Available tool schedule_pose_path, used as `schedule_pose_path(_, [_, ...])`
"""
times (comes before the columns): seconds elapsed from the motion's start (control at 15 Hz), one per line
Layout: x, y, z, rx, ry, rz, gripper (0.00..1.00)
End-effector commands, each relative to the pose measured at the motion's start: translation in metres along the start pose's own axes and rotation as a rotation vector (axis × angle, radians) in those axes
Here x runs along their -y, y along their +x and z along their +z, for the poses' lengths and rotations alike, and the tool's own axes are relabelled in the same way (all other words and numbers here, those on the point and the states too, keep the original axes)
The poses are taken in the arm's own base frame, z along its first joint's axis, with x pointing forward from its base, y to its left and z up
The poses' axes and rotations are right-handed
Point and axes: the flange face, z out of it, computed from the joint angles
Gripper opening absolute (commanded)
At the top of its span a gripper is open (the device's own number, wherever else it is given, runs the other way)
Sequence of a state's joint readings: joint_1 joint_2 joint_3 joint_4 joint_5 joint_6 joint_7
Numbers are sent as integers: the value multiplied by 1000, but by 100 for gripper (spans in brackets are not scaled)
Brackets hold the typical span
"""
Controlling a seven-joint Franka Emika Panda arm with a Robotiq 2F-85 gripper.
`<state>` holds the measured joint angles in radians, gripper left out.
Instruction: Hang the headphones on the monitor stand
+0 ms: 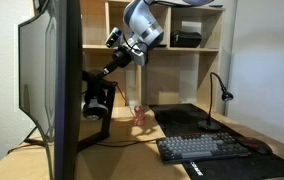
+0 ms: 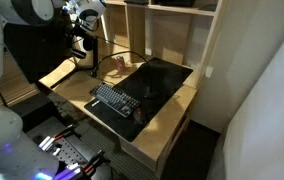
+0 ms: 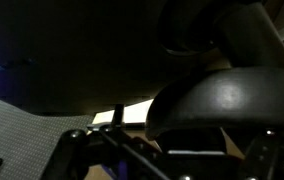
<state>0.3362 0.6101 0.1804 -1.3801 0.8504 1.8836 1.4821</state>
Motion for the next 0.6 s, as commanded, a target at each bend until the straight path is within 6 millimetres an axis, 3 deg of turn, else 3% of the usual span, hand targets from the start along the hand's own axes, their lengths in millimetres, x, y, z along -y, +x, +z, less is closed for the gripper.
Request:
schedule_pose_path(0.0, [4,-1,-2,-139,116,-75,100])
schedule_pose_path(0.27, [12,9,-11,-347,192,-100,100])
schedule_pose_path(0.53, [12,8,-36,-541,284,-122,100])
